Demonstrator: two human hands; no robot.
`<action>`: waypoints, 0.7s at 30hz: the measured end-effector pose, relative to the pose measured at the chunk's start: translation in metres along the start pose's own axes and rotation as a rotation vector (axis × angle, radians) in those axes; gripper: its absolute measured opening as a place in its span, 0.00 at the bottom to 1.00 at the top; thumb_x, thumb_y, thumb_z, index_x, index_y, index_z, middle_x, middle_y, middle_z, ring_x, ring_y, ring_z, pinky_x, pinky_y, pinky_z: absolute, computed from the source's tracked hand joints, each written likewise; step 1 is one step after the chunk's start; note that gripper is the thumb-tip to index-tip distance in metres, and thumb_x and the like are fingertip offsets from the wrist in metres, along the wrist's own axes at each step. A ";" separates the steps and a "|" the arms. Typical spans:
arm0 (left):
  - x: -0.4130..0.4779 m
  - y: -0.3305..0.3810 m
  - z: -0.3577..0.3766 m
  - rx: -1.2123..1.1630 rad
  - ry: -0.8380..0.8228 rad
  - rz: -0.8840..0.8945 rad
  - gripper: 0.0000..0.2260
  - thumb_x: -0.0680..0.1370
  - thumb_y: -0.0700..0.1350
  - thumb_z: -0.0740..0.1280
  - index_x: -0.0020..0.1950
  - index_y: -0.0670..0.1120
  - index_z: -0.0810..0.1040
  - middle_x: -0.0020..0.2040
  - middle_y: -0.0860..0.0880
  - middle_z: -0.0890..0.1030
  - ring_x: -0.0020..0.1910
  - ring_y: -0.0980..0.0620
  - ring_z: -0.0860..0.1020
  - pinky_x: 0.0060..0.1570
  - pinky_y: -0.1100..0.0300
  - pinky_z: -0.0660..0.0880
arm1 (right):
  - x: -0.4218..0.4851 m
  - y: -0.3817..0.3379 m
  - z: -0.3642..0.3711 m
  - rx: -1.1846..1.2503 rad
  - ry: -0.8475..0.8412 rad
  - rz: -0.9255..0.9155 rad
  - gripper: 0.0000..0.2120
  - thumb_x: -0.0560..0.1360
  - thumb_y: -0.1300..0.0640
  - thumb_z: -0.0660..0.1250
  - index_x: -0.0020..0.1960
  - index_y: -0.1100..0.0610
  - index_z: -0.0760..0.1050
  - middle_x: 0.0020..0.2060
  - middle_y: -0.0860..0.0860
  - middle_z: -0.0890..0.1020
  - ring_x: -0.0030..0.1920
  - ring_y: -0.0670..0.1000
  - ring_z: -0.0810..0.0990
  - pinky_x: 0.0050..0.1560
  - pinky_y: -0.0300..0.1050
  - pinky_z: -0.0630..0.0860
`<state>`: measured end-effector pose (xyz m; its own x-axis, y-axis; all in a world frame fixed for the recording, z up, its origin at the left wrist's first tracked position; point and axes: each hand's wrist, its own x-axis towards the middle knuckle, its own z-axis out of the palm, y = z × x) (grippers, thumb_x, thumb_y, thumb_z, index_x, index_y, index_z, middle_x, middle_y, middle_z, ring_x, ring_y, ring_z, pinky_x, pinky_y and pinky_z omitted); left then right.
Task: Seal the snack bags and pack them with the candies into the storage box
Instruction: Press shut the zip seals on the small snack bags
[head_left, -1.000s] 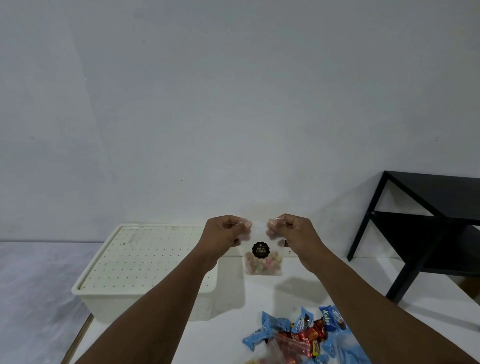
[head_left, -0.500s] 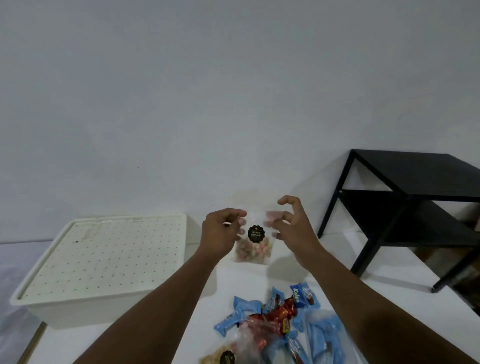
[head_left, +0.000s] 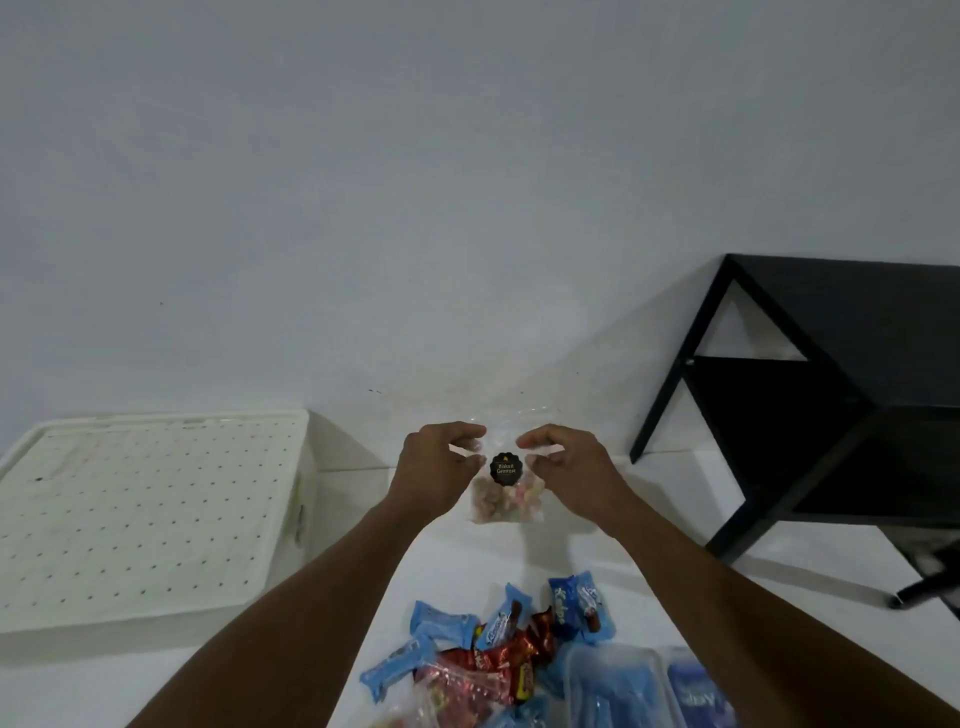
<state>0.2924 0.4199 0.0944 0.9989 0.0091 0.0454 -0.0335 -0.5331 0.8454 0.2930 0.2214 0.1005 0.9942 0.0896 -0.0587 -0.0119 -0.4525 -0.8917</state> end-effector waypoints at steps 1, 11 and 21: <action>0.010 -0.003 0.009 0.005 0.003 -0.018 0.14 0.73 0.40 0.74 0.57 0.51 0.84 0.47 0.54 0.84 0.40 0.59 0.84 0.45 0.76 0.73 | 0.013 0.011 -0.002 -0.020 -0.014 0.008 0.14 0.75 0.66 0.68 0.48 0.46 0.82 0.51 0.45 0.84 0.46 0.44 0.84 0.43 0.31 0.75; 0.093 -0.057 0.106 0.117 -0.065 -0.168 0.14 0.75 0.42 0.73 0.59 0.51 0.83 0.51 0.52 0.85 0.41 0.57 0.83 0.48 0.68 0.73 | 0.116 0.113 -0.009 -0.108 -0.105 0.119 0.14 0.74 0.65 0.67 0.47 0.46 0.81 0.49 0.44 0.83 0.52 0.48 0.83 0.58 0.44 0.78; 0.109 -0.074 0.124 0.215 -0.161 -0.198 0.25 0.76 0.46 0.72 0.73 0.50 0.71 0.72 0.49 0.73 0.67 0.47 0.76 0.67 0.53 0.72 | 0.139 0.134 -0.008 -0.142 -0.107 0.216 0.21 0.75 0.59 0.68 0.67 0.51 0.74 0.68 0.49 0.74 0.66 0.51 0.74 0.57 0.38 0.69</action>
<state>0.4076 0.3553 -0.0293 0.9782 0.0060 -0.2075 0.1521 -0.7006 0.6972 0.4310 0.1658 -0.0237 0.9532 0.0677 -0.2948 -0.1999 -0.5904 -0.7820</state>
